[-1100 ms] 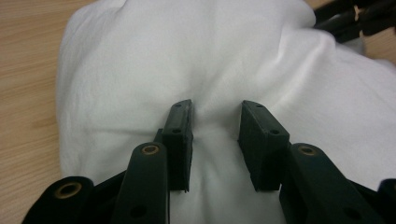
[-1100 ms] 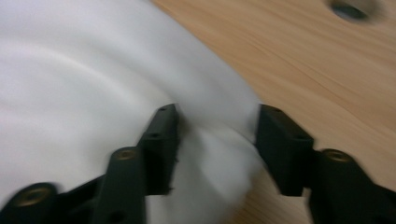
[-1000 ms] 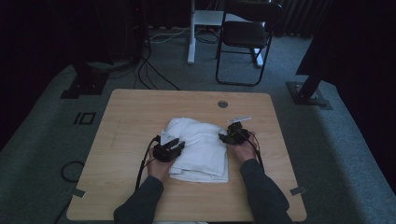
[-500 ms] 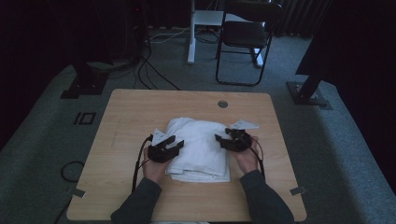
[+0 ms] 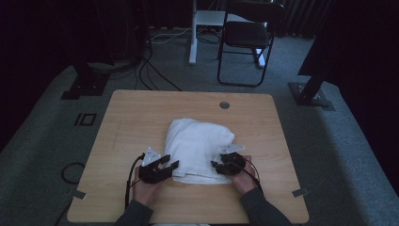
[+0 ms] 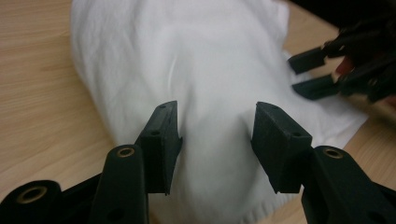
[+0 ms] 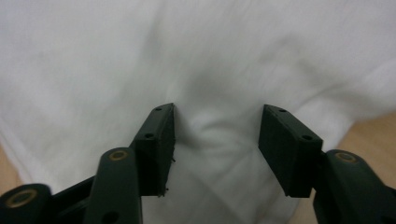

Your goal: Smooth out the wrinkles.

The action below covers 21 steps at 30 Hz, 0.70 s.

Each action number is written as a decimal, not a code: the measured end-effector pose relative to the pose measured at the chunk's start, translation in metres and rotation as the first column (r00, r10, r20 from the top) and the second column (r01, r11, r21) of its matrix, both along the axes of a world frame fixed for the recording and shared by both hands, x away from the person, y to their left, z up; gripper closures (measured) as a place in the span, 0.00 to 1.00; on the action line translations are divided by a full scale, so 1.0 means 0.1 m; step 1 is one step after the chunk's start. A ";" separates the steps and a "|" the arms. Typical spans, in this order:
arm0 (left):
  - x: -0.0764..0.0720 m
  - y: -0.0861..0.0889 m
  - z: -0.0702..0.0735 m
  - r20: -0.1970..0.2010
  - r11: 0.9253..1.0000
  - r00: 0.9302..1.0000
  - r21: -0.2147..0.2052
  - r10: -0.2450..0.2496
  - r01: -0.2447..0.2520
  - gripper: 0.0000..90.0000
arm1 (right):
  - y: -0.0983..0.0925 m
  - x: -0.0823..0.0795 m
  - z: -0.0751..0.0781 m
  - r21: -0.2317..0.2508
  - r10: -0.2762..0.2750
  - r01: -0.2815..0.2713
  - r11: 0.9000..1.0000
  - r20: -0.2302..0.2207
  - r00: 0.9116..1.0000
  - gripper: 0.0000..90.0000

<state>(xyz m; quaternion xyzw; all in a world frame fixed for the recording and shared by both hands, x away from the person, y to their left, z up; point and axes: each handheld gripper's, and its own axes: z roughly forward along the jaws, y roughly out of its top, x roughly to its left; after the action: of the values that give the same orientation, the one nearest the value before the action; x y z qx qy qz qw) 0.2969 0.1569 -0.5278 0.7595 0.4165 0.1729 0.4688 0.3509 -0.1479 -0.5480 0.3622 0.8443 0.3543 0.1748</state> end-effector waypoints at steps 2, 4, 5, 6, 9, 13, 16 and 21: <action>-0.02 -0.01 -0.06 -0.002 1.000 1.000 0.010 0.005 -0.005 0.57 | -0.02 0.00 -0.03 -0.001 -0.011 0.011 1.000 -0.014 1.000 0.51; -0.01 -0.01 -0.10 -0.006 1.000 1.000 0.003 0.011 -0.011 0.57 | -0.02 0.03 -0.05 0.012 -0.016 0.016 1.000 -0.023 1.000 0.51; -0.01 -0.01 -0.10 -0.006 1.000 1.000 0.003 0.011 -0.011 0.57 | -0.02 0.03 -0.05 0.012 -0.016 0.016 1.000 -0.023 1.000 0.51; 0.02 -0.03 -0.11 -0.006 1.000 1.000 0.013 0.011 -0.011 0.57 | -0.02 0.05 -0.06 0.017 -0.015 0.015 1.000 -0.022 1.000 0.52; 0.05 -0.07 -0.12 0.000 0.999 1.000 0.033 0.022 -0.022 0.58 | -0.07 0.19 -0.09 0.073 -0.037 0.040 0.997 -0.047 0.998 0.53; 0.06 -0.08 -0.11 0.006 0.998 0.999 0.052 0.035 -0.035 0.58 | -0.05 0.31 -0.10 0.095 -0.038 0.043 0.995 -0.055 0.998 0.53; 0.08 -0.06 -0.11 0.017 0.996 0.999 0.069 0.050 -0.051 0.58 | 0.00 0.38 -0.11 0.101 -0.043 0.048 0.994 -0.049 0.998 0.53; 0.19 0.02 -0.09 0.022 0.992 0.995 0.078 0.097 -0.099 0.58 | 0.14 0.53 -0.10 0.103 -0.043 0.048 0.994 -0.047 0.998 0.53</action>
<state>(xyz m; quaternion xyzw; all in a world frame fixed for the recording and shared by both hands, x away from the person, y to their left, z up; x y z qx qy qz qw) 0.3160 0.1593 -0.5369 0.7545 0.4419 0.2189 0.4330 0.4039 -0.1338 -0.5581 0.3979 0.8198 0.3854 0.1448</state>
